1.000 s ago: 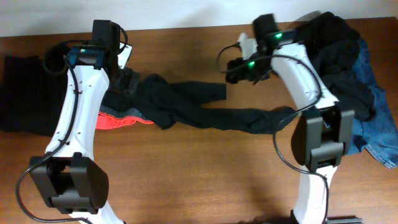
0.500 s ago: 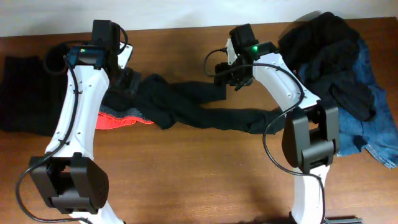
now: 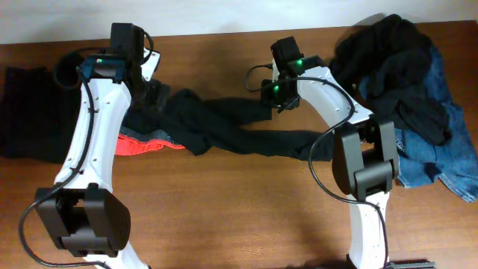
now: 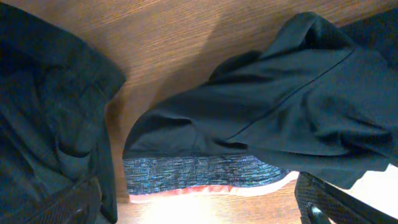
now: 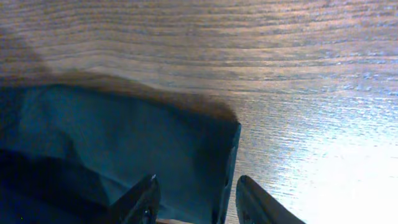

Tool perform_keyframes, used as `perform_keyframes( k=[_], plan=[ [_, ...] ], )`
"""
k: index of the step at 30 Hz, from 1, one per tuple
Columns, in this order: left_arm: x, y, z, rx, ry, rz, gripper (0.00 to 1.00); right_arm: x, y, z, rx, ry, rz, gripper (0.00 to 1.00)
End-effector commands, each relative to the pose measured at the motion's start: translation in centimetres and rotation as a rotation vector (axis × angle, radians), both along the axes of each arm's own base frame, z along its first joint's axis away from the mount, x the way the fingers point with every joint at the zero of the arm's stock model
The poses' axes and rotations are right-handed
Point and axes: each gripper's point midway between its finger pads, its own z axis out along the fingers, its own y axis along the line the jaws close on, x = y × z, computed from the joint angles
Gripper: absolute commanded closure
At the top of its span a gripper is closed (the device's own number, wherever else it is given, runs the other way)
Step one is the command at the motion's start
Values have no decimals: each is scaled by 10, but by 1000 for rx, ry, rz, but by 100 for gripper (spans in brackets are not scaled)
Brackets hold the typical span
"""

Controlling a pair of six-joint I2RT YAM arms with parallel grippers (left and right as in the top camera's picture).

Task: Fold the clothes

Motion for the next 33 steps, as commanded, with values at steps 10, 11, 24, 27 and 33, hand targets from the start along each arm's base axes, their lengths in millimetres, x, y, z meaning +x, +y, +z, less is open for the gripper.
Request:
perform_keyframes(
  k=[10,11,24,27,33],
  plan=[
    [4,-7,8,-41,-33,-6,1,-5,12,-18,-15,24,-1,71],
    [4,-7,8,-41,-33,-6,1,-5,13,-17,-15,23,1,77],
    [4,-7,8,-41,-33,-6,1,29,-7,37,-52,-98,3,96],
    [4,-7,8,-41,-33,-6,1,43,-19,78,-68,-159,-2,96],
    [4,-7,8,-41,-33,-6,1,64,-56,169,-71,-306,-62,96]
  ],
)
